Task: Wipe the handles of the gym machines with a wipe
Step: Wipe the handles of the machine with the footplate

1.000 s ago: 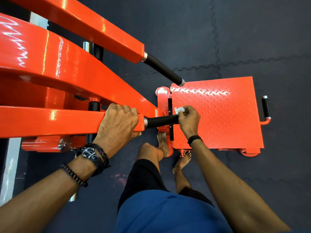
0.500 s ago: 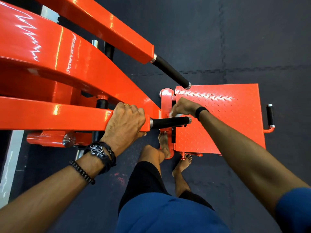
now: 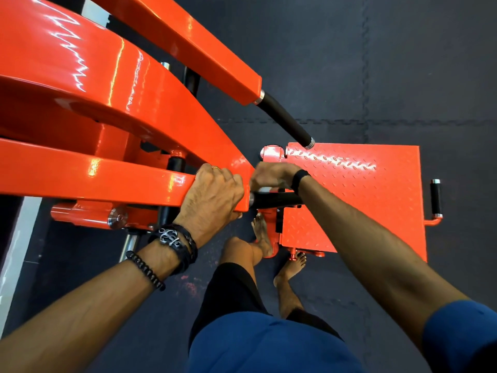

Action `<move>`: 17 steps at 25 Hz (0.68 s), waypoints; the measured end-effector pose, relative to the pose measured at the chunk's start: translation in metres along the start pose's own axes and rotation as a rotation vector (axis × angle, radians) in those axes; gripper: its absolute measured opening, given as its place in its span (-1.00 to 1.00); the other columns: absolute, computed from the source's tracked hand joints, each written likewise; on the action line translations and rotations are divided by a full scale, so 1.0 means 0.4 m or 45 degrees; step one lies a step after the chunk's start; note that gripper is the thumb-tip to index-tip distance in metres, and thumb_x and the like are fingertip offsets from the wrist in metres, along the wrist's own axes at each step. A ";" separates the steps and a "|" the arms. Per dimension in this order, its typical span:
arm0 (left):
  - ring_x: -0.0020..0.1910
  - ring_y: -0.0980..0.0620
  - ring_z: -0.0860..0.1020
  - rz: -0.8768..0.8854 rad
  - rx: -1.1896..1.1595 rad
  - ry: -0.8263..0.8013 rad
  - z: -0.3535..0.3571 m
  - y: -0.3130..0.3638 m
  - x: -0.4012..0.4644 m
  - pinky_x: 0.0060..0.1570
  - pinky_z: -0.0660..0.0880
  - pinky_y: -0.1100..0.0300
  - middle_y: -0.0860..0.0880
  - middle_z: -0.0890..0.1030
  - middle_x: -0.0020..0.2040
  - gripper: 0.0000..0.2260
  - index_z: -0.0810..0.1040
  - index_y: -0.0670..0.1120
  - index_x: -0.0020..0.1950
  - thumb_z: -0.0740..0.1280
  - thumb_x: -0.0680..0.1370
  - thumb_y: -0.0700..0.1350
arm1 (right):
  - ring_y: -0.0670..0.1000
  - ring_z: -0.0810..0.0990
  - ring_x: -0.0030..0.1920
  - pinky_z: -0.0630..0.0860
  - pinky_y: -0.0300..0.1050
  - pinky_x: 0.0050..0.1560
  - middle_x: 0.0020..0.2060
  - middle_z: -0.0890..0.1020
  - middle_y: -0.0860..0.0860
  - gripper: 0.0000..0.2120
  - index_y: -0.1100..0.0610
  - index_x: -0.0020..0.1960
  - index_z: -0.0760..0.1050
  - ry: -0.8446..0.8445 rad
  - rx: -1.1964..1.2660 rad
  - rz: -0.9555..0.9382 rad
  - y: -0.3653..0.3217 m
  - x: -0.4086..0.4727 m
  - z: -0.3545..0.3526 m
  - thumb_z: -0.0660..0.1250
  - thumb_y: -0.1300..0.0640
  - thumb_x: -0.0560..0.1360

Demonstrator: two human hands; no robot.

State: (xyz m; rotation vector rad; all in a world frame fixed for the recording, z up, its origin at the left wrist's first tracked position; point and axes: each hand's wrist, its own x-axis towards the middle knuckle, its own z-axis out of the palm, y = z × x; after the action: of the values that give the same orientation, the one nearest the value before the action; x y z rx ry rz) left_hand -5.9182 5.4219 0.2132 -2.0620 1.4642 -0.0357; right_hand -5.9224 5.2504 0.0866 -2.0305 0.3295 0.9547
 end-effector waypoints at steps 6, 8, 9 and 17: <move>-0.20 -0.06 0.55 0.003 0.015 -0.029 0.005 0.000 0.005 -0.16 0.32 0.03 -0.05 0.56 -0.17 -0.51 0.40 -0.05 -0.04 0.39 0.39 0.34 | 0.22 0.62 -0.05 0.56 0.02 -0.07 -0.07 0.64 0.19 -0.91 0.23 -0.11 0.59 0.645 0.043 0.403 0.218 0.019 0.033 0.34 0.24 0.42; -0.18 -0.06 0.56 0.008 0.017 -0.046 0.003 -0.006 0.012 -0.14 0.35 0.04 -0.04 0.58 -0.16 -0.51 0.43 -0.04 -0.03 0.39 0.38 0.35 | 0.27 0.64 -0.01 0.59 0.07 0.00 -0.06 0.67 0.22 -0.82 0.22 -0.04 0.63 0.899 0.162 0.458 0.224 0.001 0.069 0.31 0.27 0.42; -0.17 -0.06 0.57 0.010 0.016 -0.045 0.002 -0.008 0.014 -0.13 0.35 0.04 -0.04 0.59 -0.15 -0.51 0.43 -0.03 -0.02 0.39 0.38 0.35 | 0.29 0.64 -0.01 0.59 0.06 -0.02 -0.08 0.67 0.24 -0.83 0.24 -0.06 0.64 1.026 0.229 0.476 0.228 -0.020 0.083 0.29 0.29 0.42; 0.04 -0.09 0.60 0.053 -0.025 0.056 -0.012 -0.019 0.016 0.04 0.39 0.04 -0.03 0.63 0.02 -0.51 0.52 -0.03 0.09 0.35 0.42 0.34 | 0.22 0.64 -0.10 0.53 0.04 -0.07 -0.18 0.69 0.19 -0.91 0.23 -0.10 0.63 1.481 0.767 0.286 0.236 -0.199 0.215 0.34 0.28 0.47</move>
State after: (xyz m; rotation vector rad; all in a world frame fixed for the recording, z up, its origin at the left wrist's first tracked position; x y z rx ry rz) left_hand -5.9108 5.4157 0.2188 -2.0580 1.5398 -0.0506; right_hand -6.0705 5.2521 0.0590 -1.7624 1.2944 -0.3222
